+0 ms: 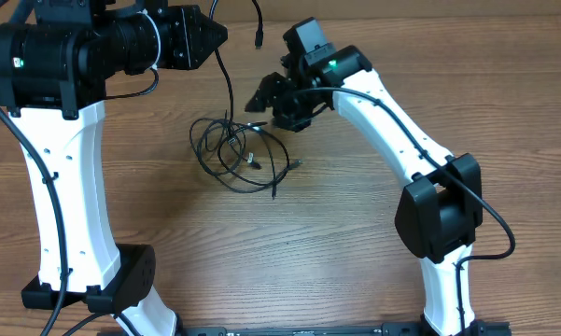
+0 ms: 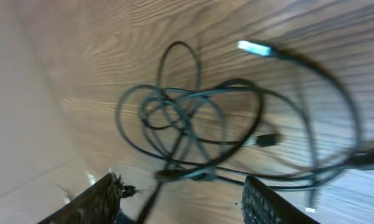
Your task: Untangle cables
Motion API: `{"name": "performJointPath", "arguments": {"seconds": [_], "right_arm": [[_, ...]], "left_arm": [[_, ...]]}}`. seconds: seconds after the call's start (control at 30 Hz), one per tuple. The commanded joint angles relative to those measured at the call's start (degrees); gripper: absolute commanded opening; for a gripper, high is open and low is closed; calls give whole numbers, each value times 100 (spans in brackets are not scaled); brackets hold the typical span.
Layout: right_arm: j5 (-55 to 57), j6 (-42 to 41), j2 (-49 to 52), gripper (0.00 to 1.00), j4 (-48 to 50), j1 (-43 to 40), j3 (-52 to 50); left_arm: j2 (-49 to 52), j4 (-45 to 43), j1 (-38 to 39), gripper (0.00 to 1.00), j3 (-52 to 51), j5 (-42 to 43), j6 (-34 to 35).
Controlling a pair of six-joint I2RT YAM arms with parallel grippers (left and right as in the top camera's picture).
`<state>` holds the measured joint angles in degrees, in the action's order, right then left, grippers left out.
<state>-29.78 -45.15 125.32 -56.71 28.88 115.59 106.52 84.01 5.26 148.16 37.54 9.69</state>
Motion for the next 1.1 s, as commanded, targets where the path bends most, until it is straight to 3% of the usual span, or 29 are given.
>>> {"name": "performJointPath", "arguments": {"seconds": [0.0, 0.2, 0.4, 0.47, 0.6, 0.8, 1.07], "right_arm": [[-153, -835, 170, 60, 136, 146, -13], [-203, -876, 411, 58, 105, 315, -13], [-55, -861, 566, 49, 72, 363, -13], [83, -859, 643, 42, 98, 363, -13], [745, -13, 680, 4, 59, 352, -9], [811, 938, 295, 4, -505, -13, 9], [809, 2002, -942, 4, -1139, -492, 79]], "left_arm": [[-55, -39, -9, 4, 85, 149, 127], [-55, -2, -9, 4, 85, 146, 127], [-55, 0, -9, 4, 85, 146, 125], [-55, 0, -9, 4, 85, 144, 125], [-55, 2, -9, 4, 85, 42, 127], [-46, 212, -11, 8, 83, -1193, 284], [-13, 437, -9, 39, 83, -1547, 367]]}}
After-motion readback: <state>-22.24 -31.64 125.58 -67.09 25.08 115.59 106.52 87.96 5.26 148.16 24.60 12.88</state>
